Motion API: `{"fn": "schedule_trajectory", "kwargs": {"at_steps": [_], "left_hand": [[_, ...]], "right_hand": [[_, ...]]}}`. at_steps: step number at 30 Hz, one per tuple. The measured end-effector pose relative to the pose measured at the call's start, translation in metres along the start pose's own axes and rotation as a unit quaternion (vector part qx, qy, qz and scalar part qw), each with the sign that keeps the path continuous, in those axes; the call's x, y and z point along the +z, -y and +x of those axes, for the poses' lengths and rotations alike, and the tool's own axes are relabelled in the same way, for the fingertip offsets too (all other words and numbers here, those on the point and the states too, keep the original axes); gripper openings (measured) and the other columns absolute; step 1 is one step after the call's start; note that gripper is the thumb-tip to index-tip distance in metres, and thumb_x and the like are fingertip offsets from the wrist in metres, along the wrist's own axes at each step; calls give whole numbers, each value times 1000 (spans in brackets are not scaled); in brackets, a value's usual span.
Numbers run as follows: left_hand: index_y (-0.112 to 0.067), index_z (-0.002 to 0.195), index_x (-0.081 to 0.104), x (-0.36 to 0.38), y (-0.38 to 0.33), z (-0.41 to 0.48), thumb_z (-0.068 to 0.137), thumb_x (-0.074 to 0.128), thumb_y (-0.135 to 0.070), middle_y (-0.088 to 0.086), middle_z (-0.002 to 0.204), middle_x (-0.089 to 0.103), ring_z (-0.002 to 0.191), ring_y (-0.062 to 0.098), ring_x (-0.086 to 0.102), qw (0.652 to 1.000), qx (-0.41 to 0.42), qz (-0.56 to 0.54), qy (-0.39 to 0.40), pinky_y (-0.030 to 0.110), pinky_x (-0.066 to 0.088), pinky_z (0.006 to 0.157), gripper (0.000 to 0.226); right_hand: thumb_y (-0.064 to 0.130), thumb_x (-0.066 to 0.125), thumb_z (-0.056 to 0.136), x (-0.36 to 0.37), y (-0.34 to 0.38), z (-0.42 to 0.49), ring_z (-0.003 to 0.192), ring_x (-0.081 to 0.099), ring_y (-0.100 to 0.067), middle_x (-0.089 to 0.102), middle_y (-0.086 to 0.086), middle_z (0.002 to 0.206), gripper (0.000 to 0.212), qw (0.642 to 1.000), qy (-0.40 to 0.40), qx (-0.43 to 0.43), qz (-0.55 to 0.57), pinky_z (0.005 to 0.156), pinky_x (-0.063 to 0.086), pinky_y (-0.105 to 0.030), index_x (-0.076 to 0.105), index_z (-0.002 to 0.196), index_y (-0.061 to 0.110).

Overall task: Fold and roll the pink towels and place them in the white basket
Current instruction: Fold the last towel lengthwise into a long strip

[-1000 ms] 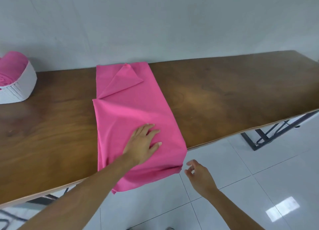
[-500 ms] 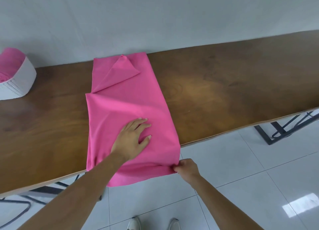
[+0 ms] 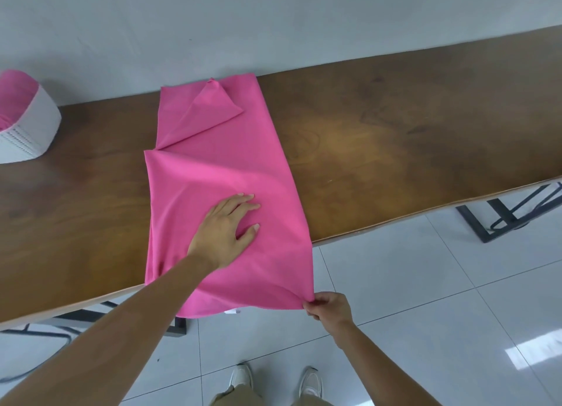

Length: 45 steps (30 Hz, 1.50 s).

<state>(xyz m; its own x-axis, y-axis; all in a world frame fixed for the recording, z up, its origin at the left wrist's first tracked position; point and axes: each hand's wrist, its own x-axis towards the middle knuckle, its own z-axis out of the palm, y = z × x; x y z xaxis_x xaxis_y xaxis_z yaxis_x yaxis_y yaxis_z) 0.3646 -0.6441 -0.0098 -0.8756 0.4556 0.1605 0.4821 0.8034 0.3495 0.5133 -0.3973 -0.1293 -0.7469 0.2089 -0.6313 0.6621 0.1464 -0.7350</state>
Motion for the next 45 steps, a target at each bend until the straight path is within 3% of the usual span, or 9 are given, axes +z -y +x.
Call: {"fn": "schedule_trajectory", "kwargs": {"at_steps": [4, 7, 11, 15, 19, 27, 36, 41, 45], "left_hand": [[-30, 142, 52, -1, -2, -1, 98, 42, -51, -12, 155, 41, 148, 9, 29, 1000, -5, 8, 8, 33, 19, 123, 49], [-30, 142, 52, -2, -3, -1, 98, 41, -52, -11, 155, 41, 148, 9, 29, 1000, -6, 8, 13, 35, 21, 123, 50], [-31, 153, 39, -3, 0, -1, 100, 32, -56, -7, 163, 29, 152, 14, 22, 999, -4, 28, 37, 39, 20, 125, 59], [-31, 158, 29, -1, -2, -1, 102, 23, -56, -5, 167, 19, 155, 16, 14, 997, 5, 61, 55, 41, 16, 126, 62], [-29, 159, 29, 1, -4, -4, 103, 20, -56, -2, 167, 21, 155, 19, 16, 995, 6, 83, 58, 44, 20, 125, 63], [-31, 161, 21, 7, -27, -29, 103, 14, -59, -7, 169, 11, 156, 14, 7, 994, -20, 90, 60, 33, 0, 124, 64], [-25, 136, 60, -7, -28, -26, 97, 35, -53, -7, 145, 52, 135, 14, 46, 998, -55, -31, 0, 34, 36, 115, 54], [-19, 126, 65, -37, -1, 14, 96, 38, -48, -1, 133, 59, 126, 18, 51, 996, -54, -21, -65, 35, 42, 108, 50], [-17, 131, 64, -52, 38, 60, 97, 44, -49, 5, 140, 54, 132, 26, 48, 994, -91, 16, -53, 40, 39, 112, 50]], "right_hand": [[25, 80, 78, 0, -16, 0, 48, 51, -6, 65, -3, 55, 32, 993, -25, -53, -105, 53, 40, -19, 64, 54, 11], [28, 78, 82, -5, -21, -1, 52, 51, -6, 65, -1, 60, 29, 990, -25, -74, -116, 57, 42, -24, 66, 62, 10], [33, 76, 86, -22, -1, -13, 67, 60, -2, 65, 18, 66, 20, 982, -36, -130, -130, 63, 44, -16, 68, 72, 21], [34, 67, 92, -48, 42, -34, 83, 63, -2, 70, 17, 82, 13, 968, -31, -203, -142, 74, 49, -20, 71, 85, 23], [36, 57, 100, -67, 83, -48, 91, 63, -3, 69, 14, 94, 19, 944, -37, -277, -172, 80, 51, -22, 66, 115, 30], [35, 60, 99, -80, 127, -53, 96, 63, -3, 69, 20, 95, 15, 912, 6, -375, -168, 79, 48, -19, 67, 112, 31], [27, 61, 100, -77, 149, -32, 94, 64, -1, 68, 24, 94, 13, 900, 16, -393, -189, 76, 46, -14, 69, 109, 30], [33, 60, 100, -70, 178, -5, 95, 61, -4, 66, 20, 98, 15, 886, 8, -398, -237, 77, 45, -16, 68, 112, 29], [34, 59, 99, -61, 206, 15, 97, 60, -2, 63, 21, 101, 16, 880, 7, -394, -267, 80, 47, -19, 66, 113, 32]]}}
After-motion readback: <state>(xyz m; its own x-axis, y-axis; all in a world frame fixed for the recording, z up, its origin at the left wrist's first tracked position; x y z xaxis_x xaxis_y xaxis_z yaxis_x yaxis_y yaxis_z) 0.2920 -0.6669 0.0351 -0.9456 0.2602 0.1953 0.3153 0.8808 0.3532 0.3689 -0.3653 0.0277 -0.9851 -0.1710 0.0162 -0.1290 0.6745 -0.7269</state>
